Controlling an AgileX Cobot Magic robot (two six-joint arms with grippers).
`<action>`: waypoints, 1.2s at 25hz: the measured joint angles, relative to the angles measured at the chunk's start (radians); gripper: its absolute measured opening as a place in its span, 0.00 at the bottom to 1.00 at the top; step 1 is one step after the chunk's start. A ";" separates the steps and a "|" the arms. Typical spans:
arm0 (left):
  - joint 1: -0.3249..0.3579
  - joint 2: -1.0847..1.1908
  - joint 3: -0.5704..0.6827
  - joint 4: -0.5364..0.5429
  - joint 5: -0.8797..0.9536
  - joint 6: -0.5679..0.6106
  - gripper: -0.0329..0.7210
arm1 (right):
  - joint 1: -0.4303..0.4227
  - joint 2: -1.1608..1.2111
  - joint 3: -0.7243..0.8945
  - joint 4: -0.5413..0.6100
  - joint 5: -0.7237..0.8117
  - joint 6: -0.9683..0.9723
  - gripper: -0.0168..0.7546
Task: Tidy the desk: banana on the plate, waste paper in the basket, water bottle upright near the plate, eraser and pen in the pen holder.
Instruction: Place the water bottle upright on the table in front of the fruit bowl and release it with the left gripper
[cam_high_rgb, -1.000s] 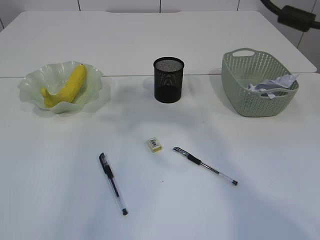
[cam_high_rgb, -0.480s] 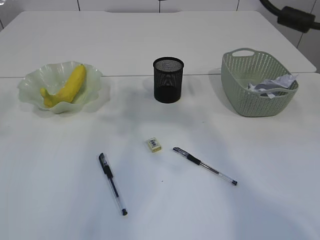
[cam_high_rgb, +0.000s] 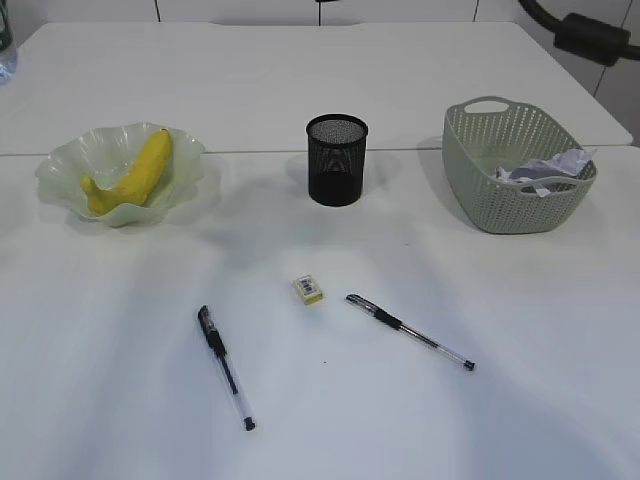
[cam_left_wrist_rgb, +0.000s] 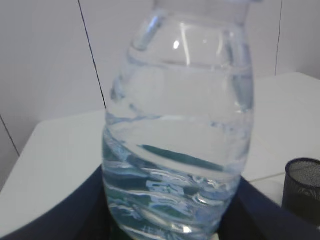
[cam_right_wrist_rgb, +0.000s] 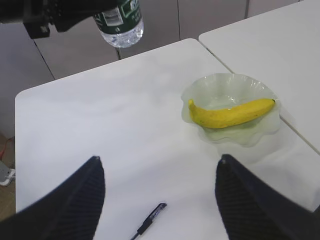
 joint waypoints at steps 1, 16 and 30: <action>0.005 0.019 0.000 0.039 0.011 -0.037 0.56 | 0.000 0.000 0.000 0.000 0.000 0.000 0.69; 0.029 0.147 0.020 0.311 -0.016 -0.412 0.56 | 0.000 0.000 0.000 0.000 0.006 0.003 0.69; 0.080 0.242 0.181 0.714 -0.249 -0.754 0.55 | 0.000 0.000 0.000 -0.001 0.029 0.008 0.69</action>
